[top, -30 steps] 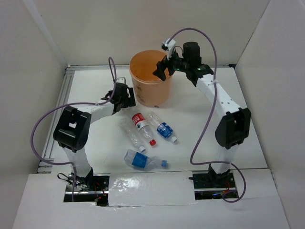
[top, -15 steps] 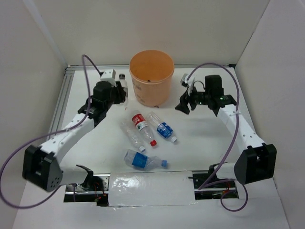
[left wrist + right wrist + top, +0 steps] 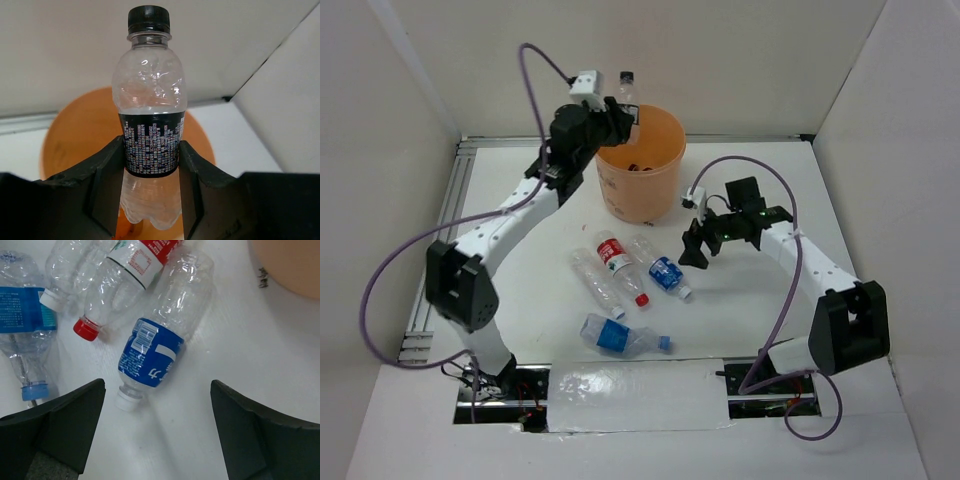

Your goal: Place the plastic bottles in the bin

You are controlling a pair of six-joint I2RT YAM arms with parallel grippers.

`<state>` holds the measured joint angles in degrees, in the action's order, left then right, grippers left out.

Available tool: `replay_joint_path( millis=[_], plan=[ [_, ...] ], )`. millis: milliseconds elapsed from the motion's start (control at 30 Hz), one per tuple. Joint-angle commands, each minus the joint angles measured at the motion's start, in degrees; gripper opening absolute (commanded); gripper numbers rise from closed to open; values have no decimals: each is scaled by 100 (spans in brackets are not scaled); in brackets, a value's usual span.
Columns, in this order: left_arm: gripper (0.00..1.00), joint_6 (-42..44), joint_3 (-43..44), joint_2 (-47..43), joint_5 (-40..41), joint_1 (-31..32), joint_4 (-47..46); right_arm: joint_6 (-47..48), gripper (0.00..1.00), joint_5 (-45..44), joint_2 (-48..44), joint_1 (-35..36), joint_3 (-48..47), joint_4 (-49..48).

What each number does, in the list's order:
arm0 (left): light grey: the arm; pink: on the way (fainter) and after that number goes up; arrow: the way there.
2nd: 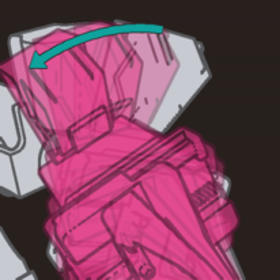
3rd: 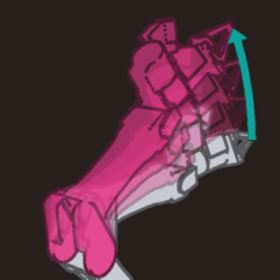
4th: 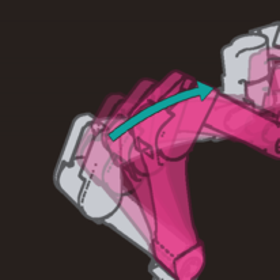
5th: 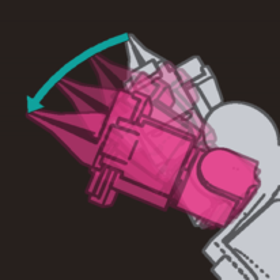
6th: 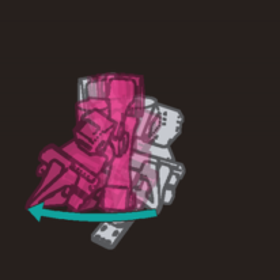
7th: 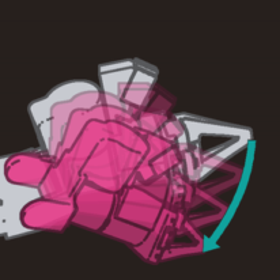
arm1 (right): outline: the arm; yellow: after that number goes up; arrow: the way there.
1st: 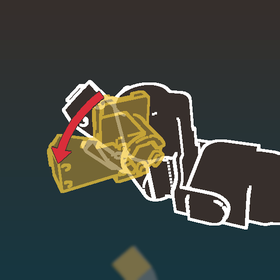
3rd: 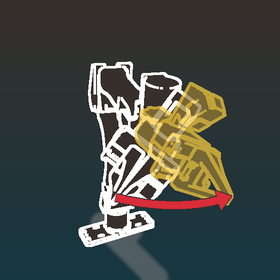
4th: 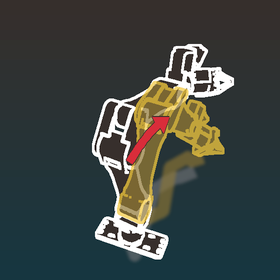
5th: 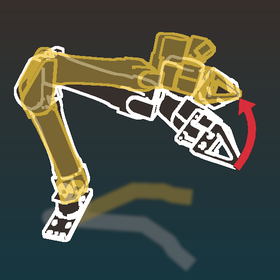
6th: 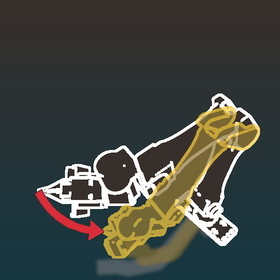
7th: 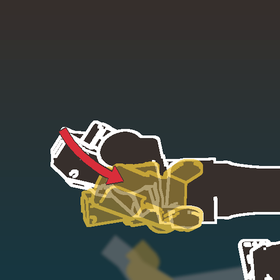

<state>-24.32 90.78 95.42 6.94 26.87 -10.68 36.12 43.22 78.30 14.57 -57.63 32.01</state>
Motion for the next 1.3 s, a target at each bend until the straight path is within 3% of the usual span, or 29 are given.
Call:
replay_joint_path(
  millis=[0, 100, 167, 300, 433, 500, 667, 733, 867, 1100, 1267],
  plan=[
    [23, -56, 815, 713, -114, 99, 116, -359, 93, -235, 202, 362, -126, -194],
    [76, -56, 1038, 1023, -53, 151, 338, -737, 100, -454, 440, 695, -267, -440],
    [99, 58, 986, 910, 87, 152, 338, -869, 100, -771, 702, 871, -267, -564],
    [99, 488, 617, -124, 535, 283, 512, -1343, 100, -1314, 1160, 1276, -206, -1011],
    [99, 218, 231, -1137, 1107, 397, 2347, -1871, 100, -1809, 1547, 1417, -152, -1592],
    [99, -420, -608, -1620, 1108, 398, 3172, -2021, 98, -1966, 1740, 1531, -100, -1741],
    [99, -2171, -2606, -3184, 1013, 670, 4055, -2074, 84, -2117, 1917, 1532, -38, -1856],
    [99, -3024, -3474, -3467, 898, 670, 4170, -1978, 73, -1906, 1917, 1532, 155, -1856],
    [99, -3720, -4270, -3706, 624, 670, 3881, -1688, 46, -1494, 1733, 1532, 155, -1436],
    [99, -4230, -4271, -3205, 405, 670, 3986, 499, 39, 107, -217, 1241, -424, 347],
    [99, -4389, -4393, -3029, 246, 670, 3678, 476, 39, 397, -658, 1241, -1574, 219]
  ],
)
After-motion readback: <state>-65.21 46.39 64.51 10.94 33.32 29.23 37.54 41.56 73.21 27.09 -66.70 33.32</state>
